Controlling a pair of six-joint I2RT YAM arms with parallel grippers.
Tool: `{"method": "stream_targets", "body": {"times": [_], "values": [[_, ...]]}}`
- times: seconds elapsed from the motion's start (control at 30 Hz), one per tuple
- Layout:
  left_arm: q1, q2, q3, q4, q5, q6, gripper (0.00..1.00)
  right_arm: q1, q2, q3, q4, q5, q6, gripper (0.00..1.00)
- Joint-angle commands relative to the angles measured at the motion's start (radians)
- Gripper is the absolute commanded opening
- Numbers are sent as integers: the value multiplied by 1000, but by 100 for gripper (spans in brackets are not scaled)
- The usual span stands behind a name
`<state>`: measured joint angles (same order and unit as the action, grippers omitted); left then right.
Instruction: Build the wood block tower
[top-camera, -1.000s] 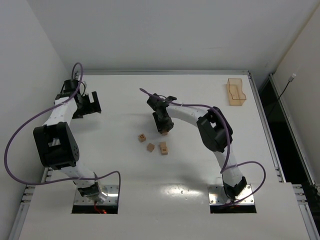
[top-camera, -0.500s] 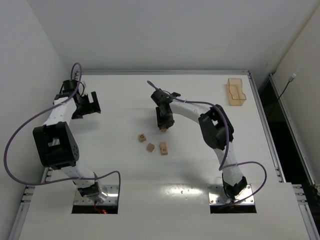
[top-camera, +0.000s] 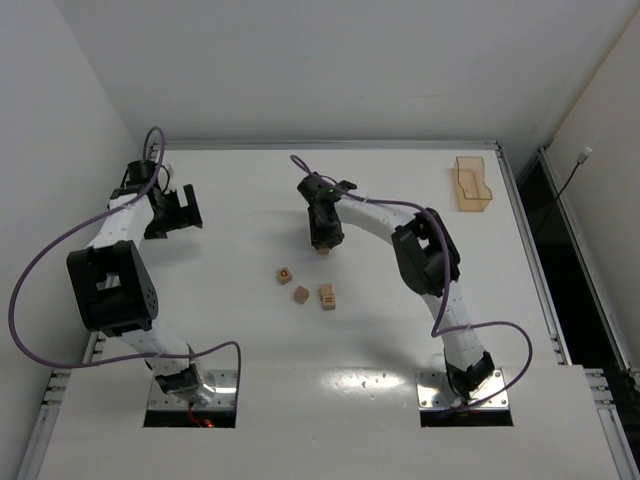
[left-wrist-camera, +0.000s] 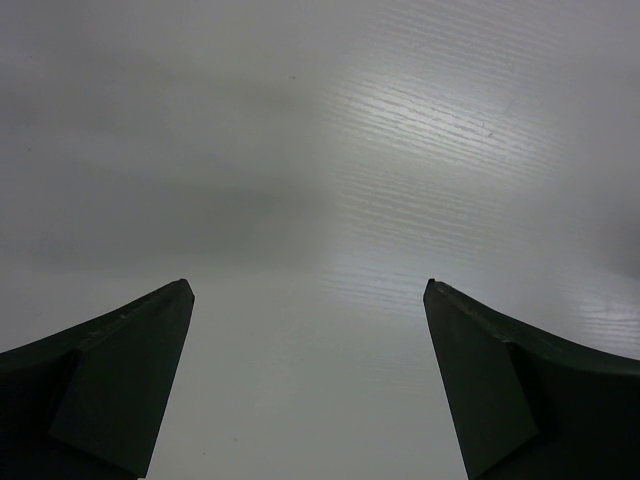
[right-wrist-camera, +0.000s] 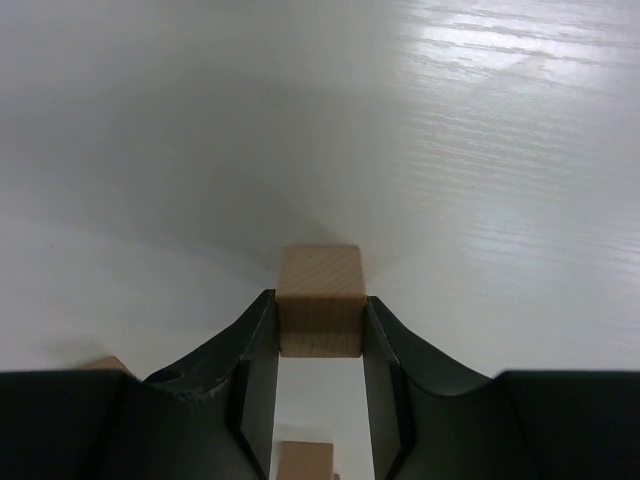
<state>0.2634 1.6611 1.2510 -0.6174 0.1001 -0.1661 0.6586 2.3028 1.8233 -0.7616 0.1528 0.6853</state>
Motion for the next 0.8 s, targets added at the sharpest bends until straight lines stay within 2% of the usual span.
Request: {"method": "stream_targets", "body": {"times": [0.0,0.23,0.37,0.77], "values": [[13,6,4,16,10,0,100,1,-42,-80,-12,91,17,0],[13,6,4,25,29,0,100,1,-115,-151,7,117,17,0],[13,6,4,25,38,0,100,1,-125,-183,21,76,28,0],[13,6,4,25,38,0,100,1,-82,-140,30,14,28,0]]}}
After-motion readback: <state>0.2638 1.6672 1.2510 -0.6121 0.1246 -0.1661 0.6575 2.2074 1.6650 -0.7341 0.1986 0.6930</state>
